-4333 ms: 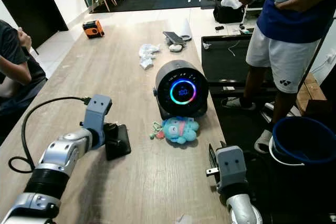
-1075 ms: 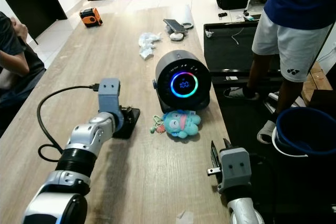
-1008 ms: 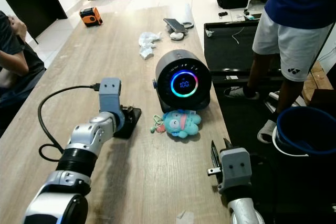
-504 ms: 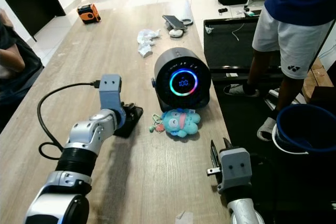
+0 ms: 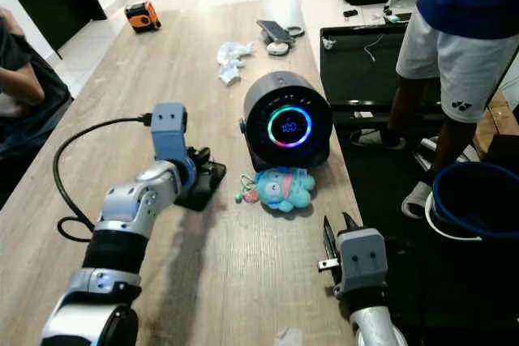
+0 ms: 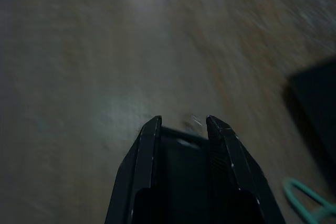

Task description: Hang keys on a hook

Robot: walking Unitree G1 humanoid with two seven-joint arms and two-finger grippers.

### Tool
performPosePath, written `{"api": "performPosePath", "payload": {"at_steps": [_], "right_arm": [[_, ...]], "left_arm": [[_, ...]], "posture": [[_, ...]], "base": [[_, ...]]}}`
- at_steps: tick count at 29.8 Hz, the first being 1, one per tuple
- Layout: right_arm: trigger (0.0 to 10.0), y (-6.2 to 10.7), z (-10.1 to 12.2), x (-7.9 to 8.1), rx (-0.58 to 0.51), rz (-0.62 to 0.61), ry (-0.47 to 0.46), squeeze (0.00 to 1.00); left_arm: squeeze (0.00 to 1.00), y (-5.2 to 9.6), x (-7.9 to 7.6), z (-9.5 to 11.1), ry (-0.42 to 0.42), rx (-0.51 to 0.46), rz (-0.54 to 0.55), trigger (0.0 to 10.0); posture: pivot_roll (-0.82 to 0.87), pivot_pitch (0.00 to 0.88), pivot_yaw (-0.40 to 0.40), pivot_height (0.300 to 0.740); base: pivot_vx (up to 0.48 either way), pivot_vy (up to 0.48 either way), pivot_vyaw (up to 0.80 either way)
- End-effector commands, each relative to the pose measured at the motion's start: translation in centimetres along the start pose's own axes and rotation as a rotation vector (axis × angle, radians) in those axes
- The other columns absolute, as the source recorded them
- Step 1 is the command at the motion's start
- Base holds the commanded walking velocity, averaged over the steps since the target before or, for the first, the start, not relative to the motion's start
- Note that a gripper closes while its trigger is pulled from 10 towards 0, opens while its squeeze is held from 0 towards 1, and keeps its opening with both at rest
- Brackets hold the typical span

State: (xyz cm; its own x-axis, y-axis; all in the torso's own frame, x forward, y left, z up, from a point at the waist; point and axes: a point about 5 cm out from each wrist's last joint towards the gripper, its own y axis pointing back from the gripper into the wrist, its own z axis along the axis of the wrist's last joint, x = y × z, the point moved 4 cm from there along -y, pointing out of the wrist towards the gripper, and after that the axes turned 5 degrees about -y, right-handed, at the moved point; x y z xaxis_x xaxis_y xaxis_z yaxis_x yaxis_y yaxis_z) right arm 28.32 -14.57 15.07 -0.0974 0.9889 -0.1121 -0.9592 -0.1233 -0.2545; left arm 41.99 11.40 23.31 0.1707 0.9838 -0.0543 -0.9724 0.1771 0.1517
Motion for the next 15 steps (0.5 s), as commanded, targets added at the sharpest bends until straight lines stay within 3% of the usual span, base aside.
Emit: {"api": "performPosePath", "payload": {"at_steps": [1,9,15], "right_arm": [[10.0,1.3,-3.4,0.5,0.155,0.008,-0.021,0.0],[10.0,1.3,-3.4,0.5,0.158,0.006,-0.021,0.0],[10.0,1.4,-3.4,0.4,0.158,0.003,-0.018,0.0]], "left_arm": [[0.0,0.2,-0.7,-1.5,0.008,0.051,-0.035,10.0],[0.0,0.3,-2.5,-2.7,0.0,0.077,-0.048,10.0],[0.0,-0.2,-2.2,-2.3,-0.002,0.073,-0.019,10.0]], "posture": [[0.07,0.346,0.181,0.74],[0.07,0.349,0.182,0.74],[0.06,0.351,0.185,0.74]], "base": [[0.0,0.0,0.0],[0.0,0.0,0.0],[0.0,0.0,0.0]]}}
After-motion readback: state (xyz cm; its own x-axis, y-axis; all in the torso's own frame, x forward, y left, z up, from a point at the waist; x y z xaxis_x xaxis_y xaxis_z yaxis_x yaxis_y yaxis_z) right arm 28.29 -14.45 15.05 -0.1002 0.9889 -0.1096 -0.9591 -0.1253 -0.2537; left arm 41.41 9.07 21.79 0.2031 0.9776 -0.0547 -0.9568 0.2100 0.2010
